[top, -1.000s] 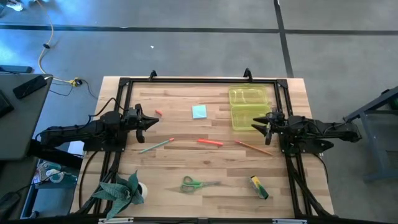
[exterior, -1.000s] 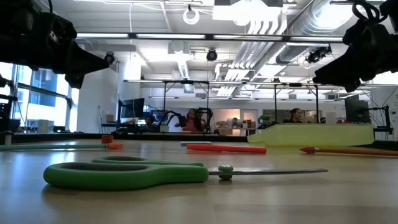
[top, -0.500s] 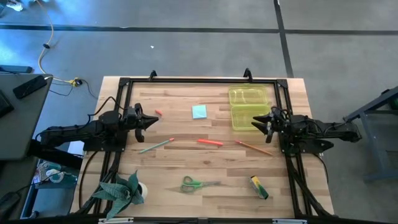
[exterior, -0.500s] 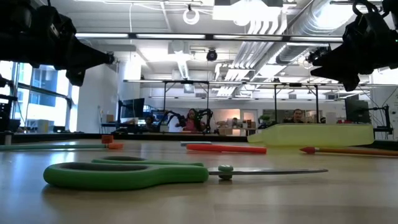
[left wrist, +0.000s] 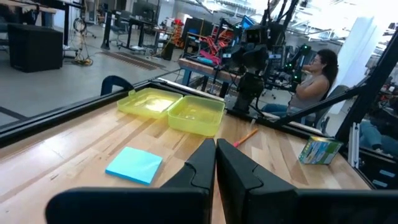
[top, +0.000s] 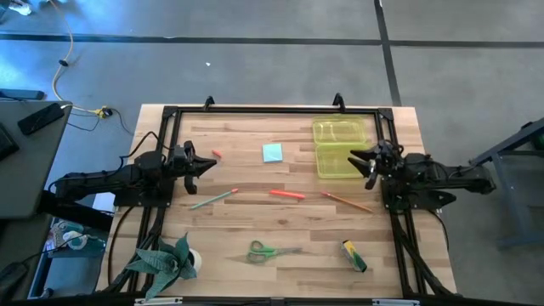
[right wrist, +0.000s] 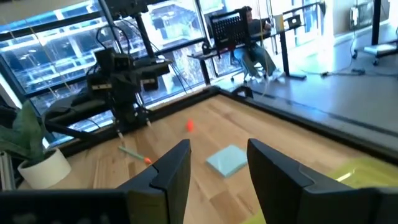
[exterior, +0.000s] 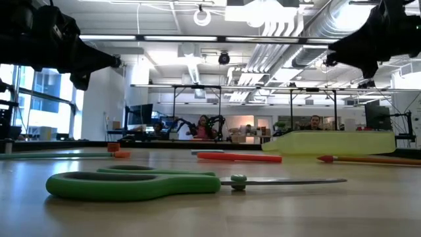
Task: Pack school essentials
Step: Put the yellow pencil into the yellow storage box
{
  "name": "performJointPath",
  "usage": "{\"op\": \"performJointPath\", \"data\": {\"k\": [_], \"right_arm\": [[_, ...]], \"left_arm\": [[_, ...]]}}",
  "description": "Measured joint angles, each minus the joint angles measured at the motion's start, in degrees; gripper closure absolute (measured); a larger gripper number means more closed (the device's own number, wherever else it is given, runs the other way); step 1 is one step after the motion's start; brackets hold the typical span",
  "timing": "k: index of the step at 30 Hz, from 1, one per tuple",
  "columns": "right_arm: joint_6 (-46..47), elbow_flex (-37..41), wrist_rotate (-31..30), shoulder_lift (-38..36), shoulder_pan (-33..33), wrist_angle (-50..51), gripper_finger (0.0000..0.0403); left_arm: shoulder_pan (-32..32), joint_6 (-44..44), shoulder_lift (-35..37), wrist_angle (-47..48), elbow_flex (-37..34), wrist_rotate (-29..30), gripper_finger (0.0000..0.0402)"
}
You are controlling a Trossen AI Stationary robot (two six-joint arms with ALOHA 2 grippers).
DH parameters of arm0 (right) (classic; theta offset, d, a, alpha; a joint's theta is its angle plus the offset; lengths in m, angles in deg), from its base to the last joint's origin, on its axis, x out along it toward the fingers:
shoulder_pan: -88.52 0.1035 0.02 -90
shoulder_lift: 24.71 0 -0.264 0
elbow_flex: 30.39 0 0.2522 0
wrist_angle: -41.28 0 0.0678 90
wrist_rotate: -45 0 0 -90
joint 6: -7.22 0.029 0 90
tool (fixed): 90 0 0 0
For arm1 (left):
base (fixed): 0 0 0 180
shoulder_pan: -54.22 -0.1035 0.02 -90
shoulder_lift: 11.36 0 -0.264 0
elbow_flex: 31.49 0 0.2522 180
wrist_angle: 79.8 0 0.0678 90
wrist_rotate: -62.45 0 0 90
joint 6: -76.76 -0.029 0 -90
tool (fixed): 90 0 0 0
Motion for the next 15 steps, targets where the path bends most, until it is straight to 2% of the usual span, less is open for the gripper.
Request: {"op": "performJointPath", "data": {"k": [3,10,15], "right_arm": [[-1.43,-3.19,0.0,3.45,0.01,0.71,0.0253],[1.18,-11.67,0.3,16.66,0.02,9.88,0.0253],[2.57,-16.37,6.1,26.82,0.06,11.76,0.0253]], "left_arm": [[0.01,-1.1,0.0,0.01,0.02,0.27,0.0397],[-0.01,-2.2,0.0,0.02,0.01,3.52,0.0393],[0.01,-1.49,0.0,0.04,0.0,3.54,0.0377]]}}
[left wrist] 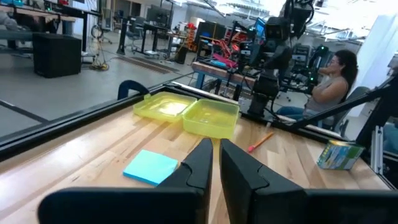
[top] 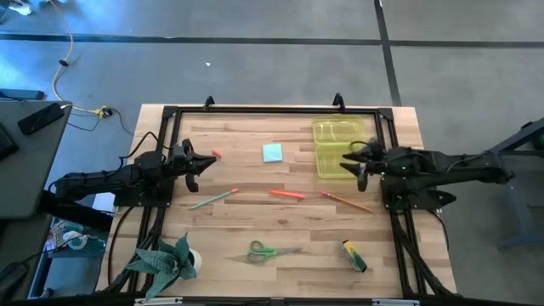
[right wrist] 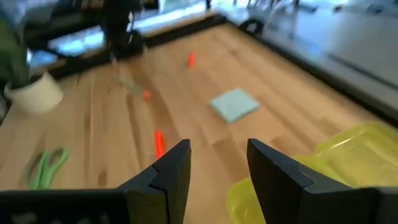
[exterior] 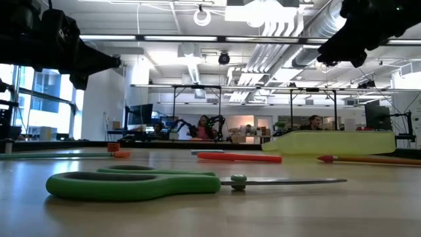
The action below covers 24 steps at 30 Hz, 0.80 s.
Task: Pack school essentials
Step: Put the yellow pencil into the yellow storage box
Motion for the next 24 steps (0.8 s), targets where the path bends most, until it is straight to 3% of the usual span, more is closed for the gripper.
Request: {"op": "performJointPath", "data": {"k": [7,16,19,24], "right_arm": [[6.97,-5.18,3.68,12.45,-0.02,4.48,0.0246],[15.18,-8.48,8.9,24.95,-0.02,5.96,0.0188],[16.92,-9.16,12.41,28.29,0.16,7.23,0.0186],[18.2,-10.62,12.96,33.26,2.15,8.9,0.0197]], "left_arm": [[0.0,0.0,0.0,0.0,0.0,0.01,0.0347],[-0.01,0.02,0.0,0.0,0.0,-0.44,0.0332],[-0.02,0.19,0.0,0.0,0.01,-1.04,0.0332],[-0.02,1.3,0.0,0.1,0.01,-4.58,0.0332]]}}
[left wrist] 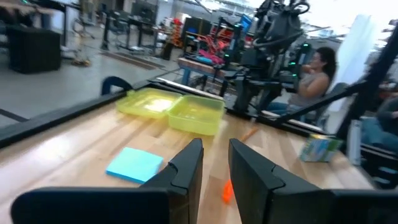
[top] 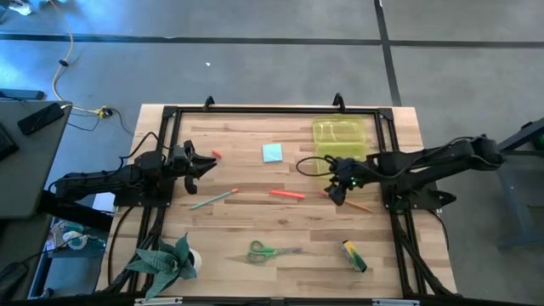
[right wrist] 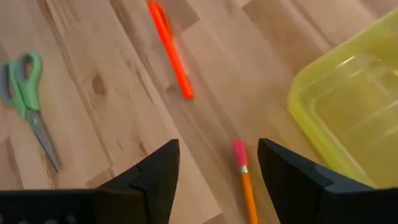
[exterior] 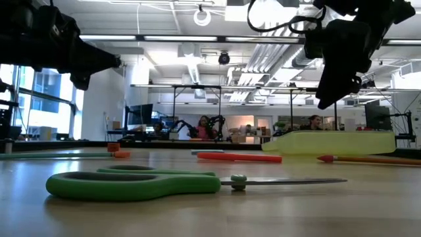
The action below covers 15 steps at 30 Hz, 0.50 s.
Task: Pack school essentials
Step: Put the yellow pencil into the yellow storage box
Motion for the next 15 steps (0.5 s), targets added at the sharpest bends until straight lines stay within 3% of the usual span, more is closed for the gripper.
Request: {"op": "performJointPath", "data": {"k": [8,15], "right_arm": [[-1.97,-5.38,-4.41,7.08,4.16,3.85,0.0221],[-1.52,-5.65,-3.6,13.4,4.56,6.37,0.023]], "left_arm": [[0.0,3.43,0.01,0.65,0.01,-3.74,0.0332],[0.0,4.74,0.0,3.56,0.0,-5.17,0.0332]]}}
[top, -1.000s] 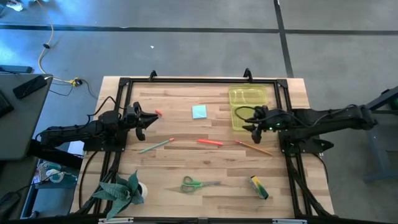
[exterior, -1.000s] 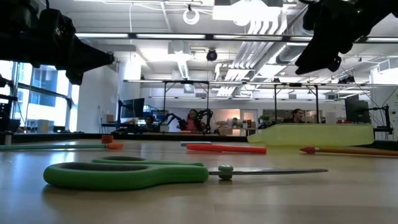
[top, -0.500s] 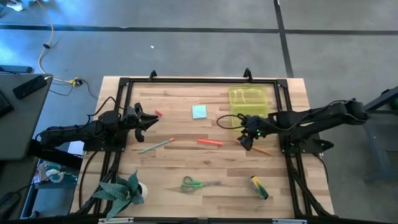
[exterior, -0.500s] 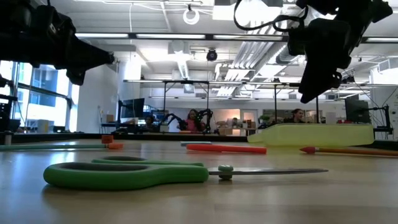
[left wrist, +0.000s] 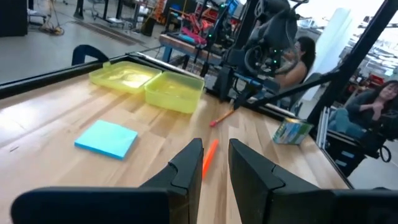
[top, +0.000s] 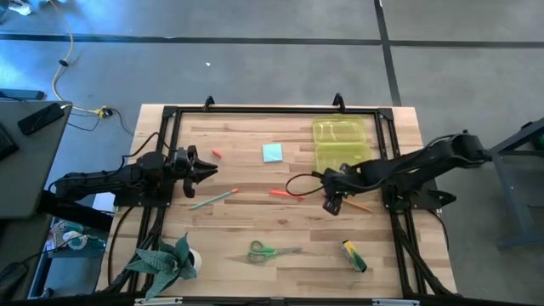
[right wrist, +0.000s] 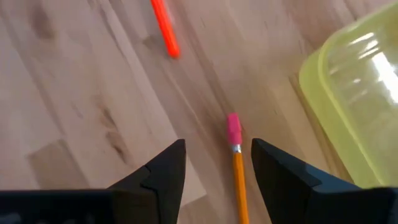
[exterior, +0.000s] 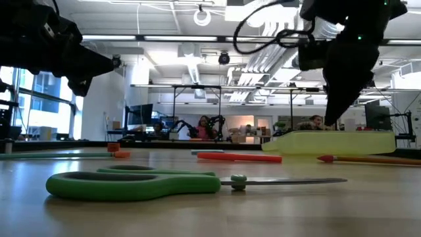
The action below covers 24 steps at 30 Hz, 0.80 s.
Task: Pack school essentials
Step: Put the yellow pencil into the yellow storage box
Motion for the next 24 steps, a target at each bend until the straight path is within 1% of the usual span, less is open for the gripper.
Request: {"op": "performJointPath", "data": {"k": [6,12,15,18,24], "right_arm": [[-3.41,0.0,-0.12,5.29,-0.1,0.02,0.0231],[-5.59,0.0,-0.19,9.21,-1.91,0.02,0.0231],[-6.48,0.0,-0.1,10.45,-3.08,-0.28,0.0231],[-6.65,0.02,1.45,11.16,-3.95,-1.05,0.0231],[-6.65,0.04,1.89,11.23,-4.78,-1.2,0.0231]], "left_arm": [[0.0,0.02,0.0,-0.08,0.0,0.02,0.0332],[0.01,0.03,0.0,-0.12,-0.01,0.07,0.0332],[0.0,0.02,0.0,-0.13,0.01,0.18,0.0332],[0.0,0.02,0.0,-0.15,-0.01,0.2,0.0332],[0.0,0.02,0.0,-0.16,0.0,0.2,0.0332]]}}
